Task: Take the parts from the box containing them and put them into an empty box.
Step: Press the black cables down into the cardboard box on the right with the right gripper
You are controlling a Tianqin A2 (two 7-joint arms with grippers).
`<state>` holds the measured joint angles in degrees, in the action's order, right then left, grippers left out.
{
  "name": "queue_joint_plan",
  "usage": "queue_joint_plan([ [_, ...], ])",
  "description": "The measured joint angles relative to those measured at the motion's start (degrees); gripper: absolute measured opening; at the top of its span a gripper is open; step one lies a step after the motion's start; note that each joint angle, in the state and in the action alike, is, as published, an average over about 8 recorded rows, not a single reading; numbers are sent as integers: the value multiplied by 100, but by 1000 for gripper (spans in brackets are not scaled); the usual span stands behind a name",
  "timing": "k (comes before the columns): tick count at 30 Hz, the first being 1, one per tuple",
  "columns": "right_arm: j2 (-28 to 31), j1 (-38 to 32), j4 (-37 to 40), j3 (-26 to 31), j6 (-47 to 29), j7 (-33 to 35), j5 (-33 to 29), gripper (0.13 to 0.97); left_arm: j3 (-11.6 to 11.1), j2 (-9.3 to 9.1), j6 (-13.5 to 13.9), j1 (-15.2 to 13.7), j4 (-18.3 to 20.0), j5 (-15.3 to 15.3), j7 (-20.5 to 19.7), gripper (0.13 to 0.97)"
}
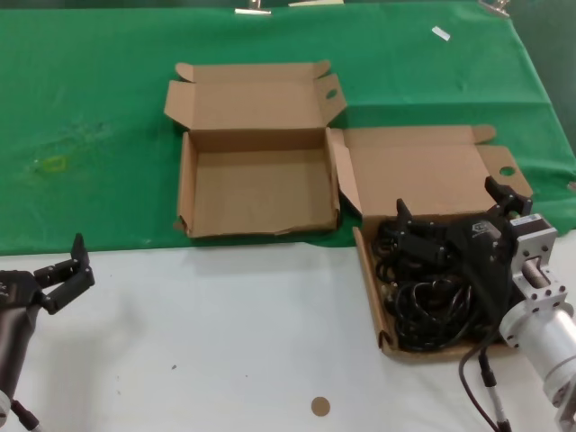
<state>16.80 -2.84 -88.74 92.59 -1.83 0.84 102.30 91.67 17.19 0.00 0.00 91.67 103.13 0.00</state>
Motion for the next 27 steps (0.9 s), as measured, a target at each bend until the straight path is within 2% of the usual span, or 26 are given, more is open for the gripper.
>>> queue_joint_plan([
  [27,0,0,0,0,0,0,0,966,0,0,0,0,0,0,0,961],
])
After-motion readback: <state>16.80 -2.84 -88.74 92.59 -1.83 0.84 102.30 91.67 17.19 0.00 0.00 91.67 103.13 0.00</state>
